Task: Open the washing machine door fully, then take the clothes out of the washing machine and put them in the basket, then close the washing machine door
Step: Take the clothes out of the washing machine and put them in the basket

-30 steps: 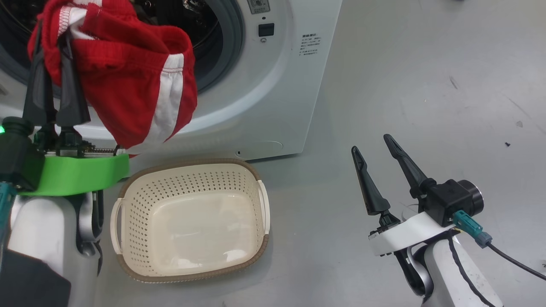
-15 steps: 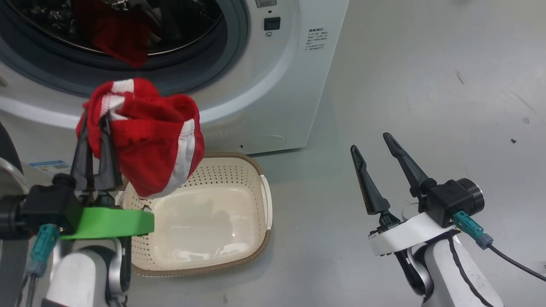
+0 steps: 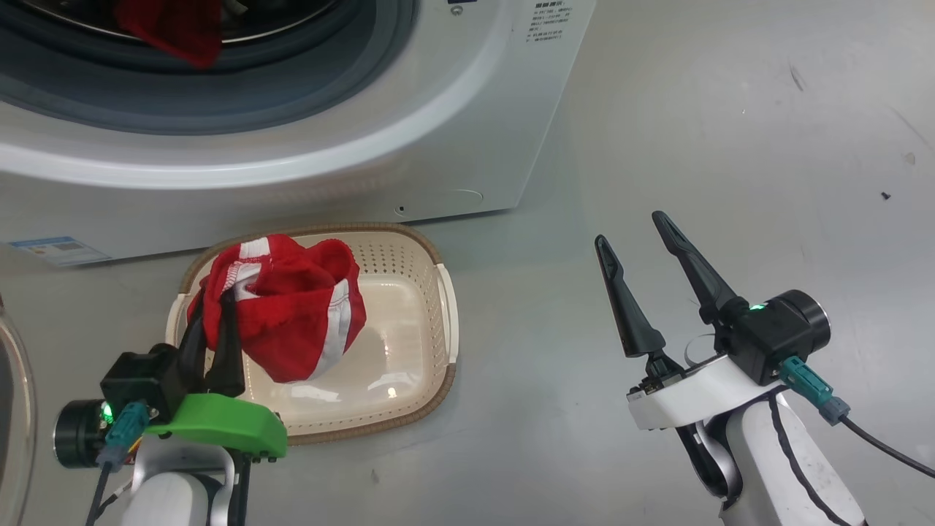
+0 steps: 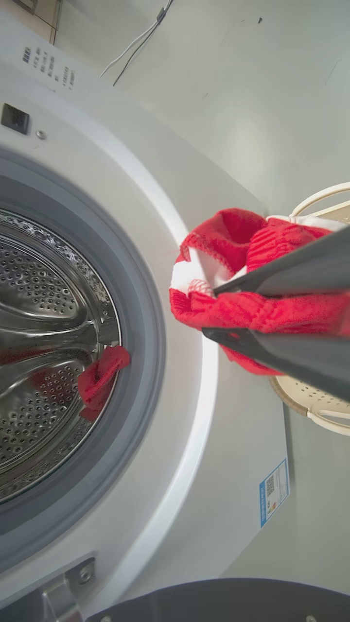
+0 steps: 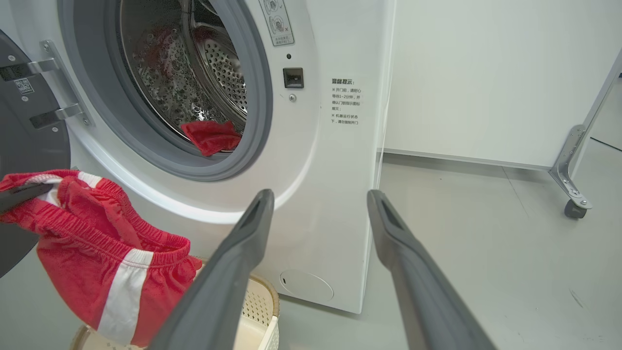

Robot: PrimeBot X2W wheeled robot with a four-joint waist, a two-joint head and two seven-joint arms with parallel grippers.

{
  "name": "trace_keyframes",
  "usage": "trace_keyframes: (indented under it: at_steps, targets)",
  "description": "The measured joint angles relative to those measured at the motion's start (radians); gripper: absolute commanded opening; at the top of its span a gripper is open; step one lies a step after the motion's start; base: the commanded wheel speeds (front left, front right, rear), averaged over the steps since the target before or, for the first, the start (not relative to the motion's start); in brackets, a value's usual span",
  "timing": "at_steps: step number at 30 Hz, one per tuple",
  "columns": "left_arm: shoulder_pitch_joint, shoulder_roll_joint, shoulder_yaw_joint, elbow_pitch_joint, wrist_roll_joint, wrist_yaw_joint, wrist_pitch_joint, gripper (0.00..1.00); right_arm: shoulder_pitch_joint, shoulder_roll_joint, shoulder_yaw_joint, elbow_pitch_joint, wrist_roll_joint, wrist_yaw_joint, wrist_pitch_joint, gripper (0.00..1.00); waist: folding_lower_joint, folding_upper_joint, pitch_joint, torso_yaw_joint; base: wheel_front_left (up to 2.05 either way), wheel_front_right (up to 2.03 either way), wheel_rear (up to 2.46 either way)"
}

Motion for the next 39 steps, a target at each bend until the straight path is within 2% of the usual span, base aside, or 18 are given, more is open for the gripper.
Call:
trace_keyframes:
  at_steps: [6,24,39]
  targets:
    - [-0.03,0.001,-0.007,0.119,-0.008,-0.002,0.031,0.0,-0.037,0.0,0.018,-0.023,0.003,0.001,0.0,1.0,0.0,0.0,0.068,-0.013,0.0,0.0,0.0]
    - [-0.302,0.045,0.012,0.441,-0.02,-0.055,0.096,0.0,-0.147,-0.001,0.053,-0.059,0.064,0.001,0.0,1.0,0.0,0.0,0.281,-0.095,0.0,0.0,0.0]
    - [-0.434,0.045,0.043,0.675,-0.066,-0.068,0.126,0.0,-0.181,0.0,0.059,-0.054,0.078,-0.002,0.0,1.0,0.0,0.0,0.351,-0.14,0.0,0.0,0.0]
